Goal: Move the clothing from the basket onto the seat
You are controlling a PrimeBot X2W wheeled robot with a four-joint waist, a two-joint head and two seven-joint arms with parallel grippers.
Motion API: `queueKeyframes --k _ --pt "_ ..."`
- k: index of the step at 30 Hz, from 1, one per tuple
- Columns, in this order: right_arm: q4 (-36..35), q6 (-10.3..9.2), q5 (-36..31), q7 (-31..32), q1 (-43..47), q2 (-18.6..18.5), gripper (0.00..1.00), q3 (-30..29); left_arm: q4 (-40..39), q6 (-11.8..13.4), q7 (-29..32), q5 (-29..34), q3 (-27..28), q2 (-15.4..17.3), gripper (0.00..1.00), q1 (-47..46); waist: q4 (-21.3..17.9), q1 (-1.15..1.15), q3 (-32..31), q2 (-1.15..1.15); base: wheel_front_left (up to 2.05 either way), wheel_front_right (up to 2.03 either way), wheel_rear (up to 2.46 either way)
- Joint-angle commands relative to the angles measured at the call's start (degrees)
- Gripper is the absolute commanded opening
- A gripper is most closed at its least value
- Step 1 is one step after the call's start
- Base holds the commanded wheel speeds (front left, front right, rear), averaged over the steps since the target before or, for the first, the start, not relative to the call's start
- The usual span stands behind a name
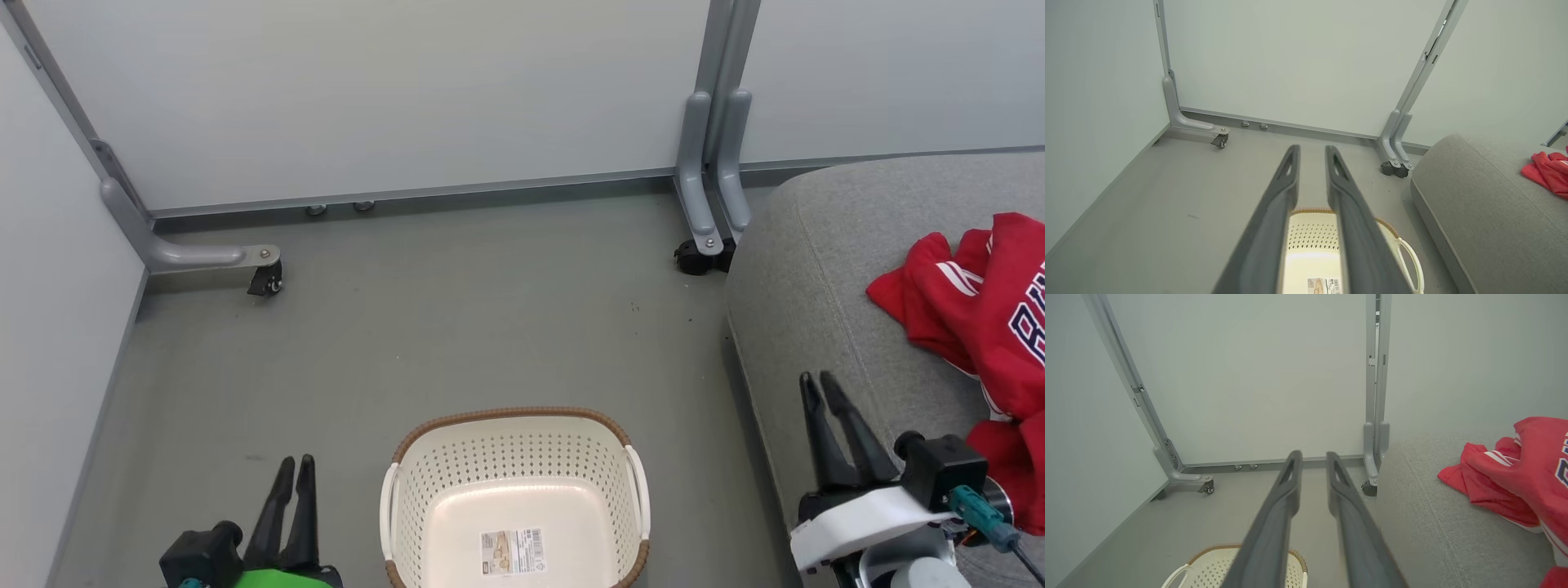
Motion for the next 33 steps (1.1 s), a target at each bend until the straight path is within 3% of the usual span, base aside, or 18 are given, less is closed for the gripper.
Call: queueKeyframes --k 1,33 --pt "0.38 0.00 0.13 0.04 0.26 0.07 0.00 0.01 0.40 0.00 0.02 -0.10 -0.04 -0.01 0.00 0.07 0.00 0.00 0.00 0.00 0.00 0.00 0.00" --pt "1.76 -0.02 30.79 8.27 -2.61 1.16 0.00 -3.70 -0.65 -0.04 7.43 -29.26 2.81 0.97 0.00 -3.84 -0.71 0.00 0.78 0.00 0.00 0.00 0.00"
